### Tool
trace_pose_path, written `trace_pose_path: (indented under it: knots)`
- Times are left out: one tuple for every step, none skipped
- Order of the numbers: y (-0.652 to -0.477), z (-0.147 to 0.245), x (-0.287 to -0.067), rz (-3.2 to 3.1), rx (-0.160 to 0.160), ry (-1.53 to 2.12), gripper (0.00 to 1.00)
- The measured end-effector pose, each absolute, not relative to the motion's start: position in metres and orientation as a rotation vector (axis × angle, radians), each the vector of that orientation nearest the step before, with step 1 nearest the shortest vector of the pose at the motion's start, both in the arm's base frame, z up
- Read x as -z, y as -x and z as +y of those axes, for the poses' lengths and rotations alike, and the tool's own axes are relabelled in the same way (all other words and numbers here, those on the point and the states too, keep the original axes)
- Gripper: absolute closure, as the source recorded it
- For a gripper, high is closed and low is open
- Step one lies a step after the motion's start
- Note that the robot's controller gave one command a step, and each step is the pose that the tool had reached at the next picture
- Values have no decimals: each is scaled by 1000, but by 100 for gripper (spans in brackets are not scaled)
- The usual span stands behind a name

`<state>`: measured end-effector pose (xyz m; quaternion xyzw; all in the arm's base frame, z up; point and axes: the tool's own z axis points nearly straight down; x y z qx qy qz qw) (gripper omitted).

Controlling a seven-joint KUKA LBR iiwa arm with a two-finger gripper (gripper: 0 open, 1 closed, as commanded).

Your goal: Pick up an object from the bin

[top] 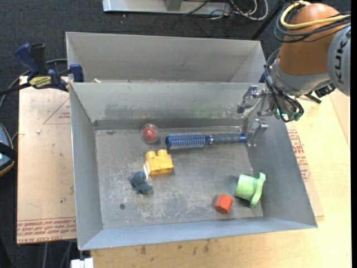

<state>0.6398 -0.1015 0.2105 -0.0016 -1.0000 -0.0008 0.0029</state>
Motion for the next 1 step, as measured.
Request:
trace_pose_path:
  knots:
    - [-650,-25,-74,-3084,-5,-631,0]
